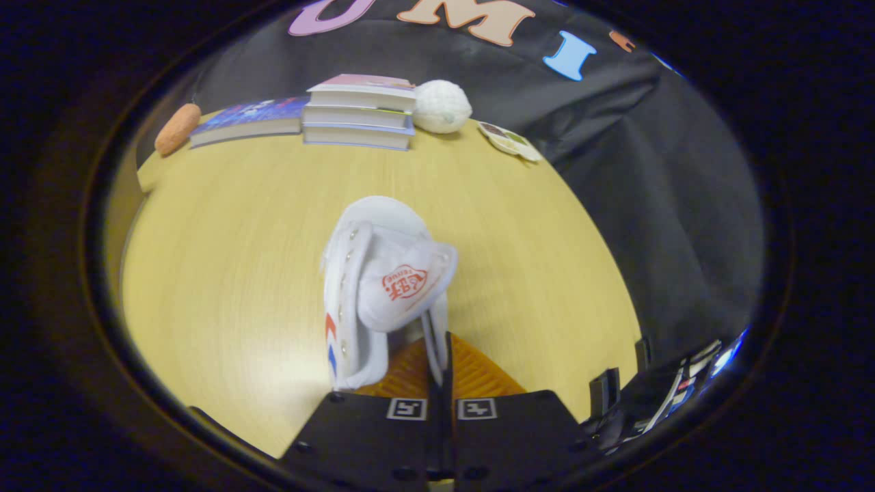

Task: Open the storage box then place both shoes into the box .Put the left shoe in first, then the right shoe, with the right side of both shoes facing outward in a uniform manner.

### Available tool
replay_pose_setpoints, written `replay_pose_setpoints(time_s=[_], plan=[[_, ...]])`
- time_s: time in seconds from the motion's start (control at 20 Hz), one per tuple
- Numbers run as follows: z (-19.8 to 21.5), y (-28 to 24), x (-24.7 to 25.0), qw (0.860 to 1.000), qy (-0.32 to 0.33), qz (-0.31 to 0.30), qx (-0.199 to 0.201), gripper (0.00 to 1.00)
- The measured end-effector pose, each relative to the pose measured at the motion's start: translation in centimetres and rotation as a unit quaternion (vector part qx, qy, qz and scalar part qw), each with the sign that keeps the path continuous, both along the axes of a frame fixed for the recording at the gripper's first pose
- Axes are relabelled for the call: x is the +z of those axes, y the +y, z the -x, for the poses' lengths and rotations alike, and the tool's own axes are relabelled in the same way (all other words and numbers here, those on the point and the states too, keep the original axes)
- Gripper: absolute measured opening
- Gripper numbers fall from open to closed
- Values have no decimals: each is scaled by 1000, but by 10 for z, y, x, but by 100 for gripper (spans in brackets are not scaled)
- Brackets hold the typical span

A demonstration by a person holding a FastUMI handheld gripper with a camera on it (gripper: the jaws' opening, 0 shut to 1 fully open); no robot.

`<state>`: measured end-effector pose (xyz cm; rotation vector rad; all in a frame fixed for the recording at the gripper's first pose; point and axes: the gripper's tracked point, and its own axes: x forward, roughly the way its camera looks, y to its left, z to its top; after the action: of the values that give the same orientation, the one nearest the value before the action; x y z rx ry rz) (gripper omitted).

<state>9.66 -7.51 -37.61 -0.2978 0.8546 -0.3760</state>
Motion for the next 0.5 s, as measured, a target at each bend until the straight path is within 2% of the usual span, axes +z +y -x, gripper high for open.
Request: replay_pose_setpoints(time_s=[0.25,0.5], plan=[[-9,0,6,999,-33,13,-17,2],[-5,16,37,992,-10,124,5,2]])
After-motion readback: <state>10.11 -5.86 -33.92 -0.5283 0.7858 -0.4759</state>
